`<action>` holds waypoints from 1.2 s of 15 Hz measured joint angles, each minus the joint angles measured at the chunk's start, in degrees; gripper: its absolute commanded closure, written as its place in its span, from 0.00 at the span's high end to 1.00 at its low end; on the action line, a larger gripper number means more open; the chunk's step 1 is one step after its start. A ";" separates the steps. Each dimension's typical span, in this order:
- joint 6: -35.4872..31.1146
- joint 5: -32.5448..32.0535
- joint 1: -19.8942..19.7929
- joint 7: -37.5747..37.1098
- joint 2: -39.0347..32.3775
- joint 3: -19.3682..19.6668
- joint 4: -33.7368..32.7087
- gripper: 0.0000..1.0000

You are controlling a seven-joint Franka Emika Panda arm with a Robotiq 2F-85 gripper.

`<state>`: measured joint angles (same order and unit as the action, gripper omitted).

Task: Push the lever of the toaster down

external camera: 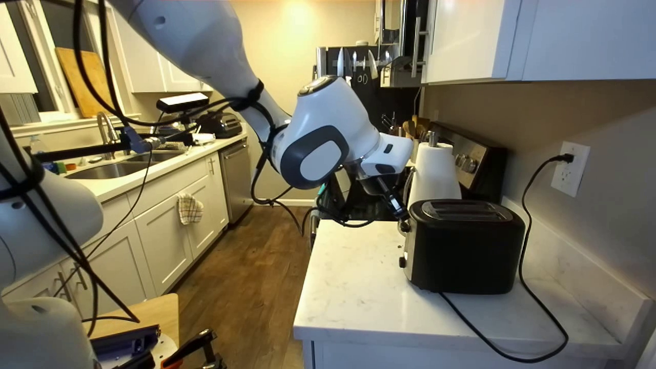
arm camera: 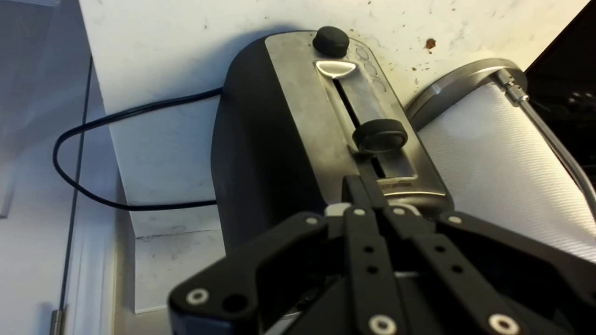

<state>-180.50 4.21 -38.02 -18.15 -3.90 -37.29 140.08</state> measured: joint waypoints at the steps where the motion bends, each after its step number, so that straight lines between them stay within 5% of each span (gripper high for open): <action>1: -0.46 0.05 4.76 0.31 -0.92 4.63 -0.62 0.00; 6: -2.76 -1.58 8.67 0.31 -6.24 7.19 -4.31 0.00; 7: -2.82 -1.58 9.08 0.31 -6.85 7.23 -4.88 0.26; 8: -2.82 -1.58 9.45 0.31 -7.43 7.24 -5.40 0.03; 12: -2.81 -1.58 9.67 0.31 -7.84 7.15 -5.67 0.26; 15: -2.81 -1.58 9.73 0.31 -7.85 7.11 -5.67 0.26; 18: -2.80 -1.58 9.74 0.31 -7.85 7.11 -5.67 0.00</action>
<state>-183.29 2.64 -28.27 -17.84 -11.75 -30.18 134.42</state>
